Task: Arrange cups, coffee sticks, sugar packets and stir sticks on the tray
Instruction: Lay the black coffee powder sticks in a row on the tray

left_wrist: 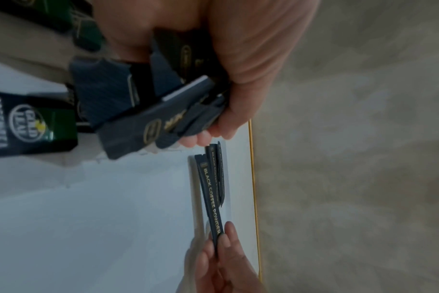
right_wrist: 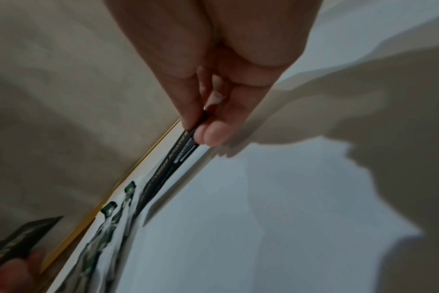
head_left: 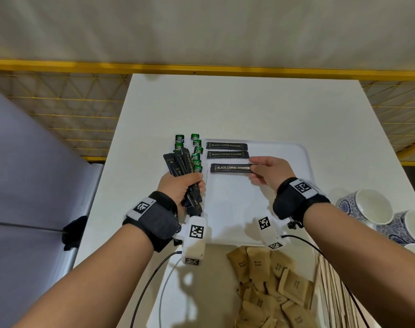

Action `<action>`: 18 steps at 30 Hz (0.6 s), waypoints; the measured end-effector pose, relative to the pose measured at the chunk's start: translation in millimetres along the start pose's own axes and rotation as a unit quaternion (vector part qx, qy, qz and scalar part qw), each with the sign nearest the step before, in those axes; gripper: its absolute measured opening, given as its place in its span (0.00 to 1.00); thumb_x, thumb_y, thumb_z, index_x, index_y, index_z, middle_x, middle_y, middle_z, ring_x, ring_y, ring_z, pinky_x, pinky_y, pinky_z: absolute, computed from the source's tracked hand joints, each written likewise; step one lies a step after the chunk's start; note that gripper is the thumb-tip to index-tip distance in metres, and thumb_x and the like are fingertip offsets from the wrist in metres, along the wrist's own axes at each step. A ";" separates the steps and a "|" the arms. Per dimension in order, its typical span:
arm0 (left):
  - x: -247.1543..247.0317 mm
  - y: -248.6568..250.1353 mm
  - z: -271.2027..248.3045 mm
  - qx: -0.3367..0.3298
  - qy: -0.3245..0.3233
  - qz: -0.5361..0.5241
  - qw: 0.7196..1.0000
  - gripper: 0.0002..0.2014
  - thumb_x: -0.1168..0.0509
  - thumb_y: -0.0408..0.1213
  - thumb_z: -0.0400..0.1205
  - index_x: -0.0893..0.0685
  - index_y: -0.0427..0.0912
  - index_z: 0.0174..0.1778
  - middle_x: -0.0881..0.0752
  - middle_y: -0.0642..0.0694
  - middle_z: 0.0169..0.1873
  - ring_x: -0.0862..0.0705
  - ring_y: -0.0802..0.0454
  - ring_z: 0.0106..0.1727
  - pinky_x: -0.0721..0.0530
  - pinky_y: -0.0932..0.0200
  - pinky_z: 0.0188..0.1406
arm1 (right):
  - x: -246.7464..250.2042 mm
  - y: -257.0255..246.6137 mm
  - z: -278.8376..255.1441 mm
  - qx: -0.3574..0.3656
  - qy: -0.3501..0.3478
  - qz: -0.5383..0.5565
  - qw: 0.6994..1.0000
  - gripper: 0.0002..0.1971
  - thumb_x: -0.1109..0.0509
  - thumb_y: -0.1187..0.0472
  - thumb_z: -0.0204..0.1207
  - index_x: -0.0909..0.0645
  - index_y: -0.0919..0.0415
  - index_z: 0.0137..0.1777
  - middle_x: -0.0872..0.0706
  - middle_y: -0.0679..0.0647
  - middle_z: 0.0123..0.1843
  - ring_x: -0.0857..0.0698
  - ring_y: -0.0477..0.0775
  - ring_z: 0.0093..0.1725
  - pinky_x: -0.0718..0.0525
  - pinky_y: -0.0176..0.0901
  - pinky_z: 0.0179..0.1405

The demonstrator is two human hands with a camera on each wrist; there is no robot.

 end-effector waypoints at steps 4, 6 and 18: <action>2.2 -0.8 5.4 -0.013 0.005 0.013 1.000 0.08 0.31 0.26 0.77 0.19 0.30 0.52 0.19 0.35 0.31 0.21 0.47 0.23 0.20 0.58 0.26 | -4.7 -3.2 13.8 -0.002 0.004 -0.018 1.000 0.11 0.37 0.77 0.78 0.20 0.71 0.58 0.20 0.61 0.35 0.22 0.44 0.18 0.20 0.30 0.23; 1.3 -1.6 6.5 -0.013 0.001 0.014 1.000 0.07 0.31 0.26 0.77 0.19 0.31 0.50 0.20 0.35 0.32 0.21 0.47 0.24 0.21 0.57 0.27 | -6.8 -3.3 18.5 0.002 0.005 -0.055 0.998 0.10 0.34 0.75 0.78 0.19 0.69 0.57 0.19 0.61 0.35 0.20 0.46 0.21 0.18 0.32 0.26; -4.0 -2.1 7.2 -0.012 -0.027 0.010 1.000 0.03 0.32 0.24 0.78 0.19 0.33 0.41 0.20 0.38 0.28 0.21 0.48 0.23 0.18 0.60 0.24 | -20.0 -8.9 27.7 0.102 0.003 -0.335 0.937 0.07 0.28 0.64 0.72 0.13 0.51 0.45 0.14 0.47 0.39 0.18 0.48 0.37 0.20 0.33 0.41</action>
Point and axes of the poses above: each hand's wrist, its own z-axis towards the middle knuckle, its own x-axis out of the back of the hand, y = z × x, the point moved 1 cm from there along z, towards the middle knuckle
